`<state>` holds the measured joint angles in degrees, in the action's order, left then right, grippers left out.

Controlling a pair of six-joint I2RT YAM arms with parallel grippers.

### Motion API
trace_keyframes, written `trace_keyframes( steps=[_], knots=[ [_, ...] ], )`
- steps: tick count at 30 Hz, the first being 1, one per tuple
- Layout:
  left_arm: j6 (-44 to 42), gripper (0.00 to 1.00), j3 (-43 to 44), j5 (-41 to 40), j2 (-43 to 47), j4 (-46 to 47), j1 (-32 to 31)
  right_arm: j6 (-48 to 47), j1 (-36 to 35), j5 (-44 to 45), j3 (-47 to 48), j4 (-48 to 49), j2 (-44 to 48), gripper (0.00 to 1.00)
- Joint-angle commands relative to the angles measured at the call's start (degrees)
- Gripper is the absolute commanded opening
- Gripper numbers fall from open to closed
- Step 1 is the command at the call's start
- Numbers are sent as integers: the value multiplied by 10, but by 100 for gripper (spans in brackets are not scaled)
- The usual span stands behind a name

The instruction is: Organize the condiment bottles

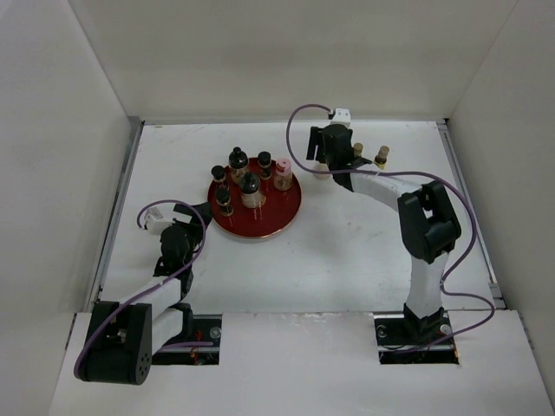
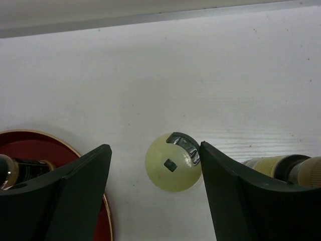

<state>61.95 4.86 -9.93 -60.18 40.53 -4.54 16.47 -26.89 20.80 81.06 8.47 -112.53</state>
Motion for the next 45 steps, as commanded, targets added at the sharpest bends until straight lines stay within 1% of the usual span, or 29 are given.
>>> trace_keyframes(
  steps=[1,8,11,13,19,24,34,45],
  knots=[
    [-4,100,13,2,1,32,1,-9,7,7,38,-11,-16,77],
    [-1,100,13,4,-5,32,3,-8,5,9,37,-19,-38,70],
    [-4,100,13,-2,0,32,-1,-7,5,30,30,-21,-33,72],
    [-2,100,12,2,1,32,2,-11,5,35,24,-11,-27,76],
    [-3,100,11,0,2,33,0,-35,0,30,-20,55,27,76],
    [-3,100,12,-2,0,33,-3,-51,-6,34,-34,79,69,76],
    [-5,100,14,-3,-4,33,-4,-56,-1,71,-31,57,27,77],
    [-5,100,13,-3,-5,38,-3,-56,5,59,-5,35,-19,77]
  ],
)
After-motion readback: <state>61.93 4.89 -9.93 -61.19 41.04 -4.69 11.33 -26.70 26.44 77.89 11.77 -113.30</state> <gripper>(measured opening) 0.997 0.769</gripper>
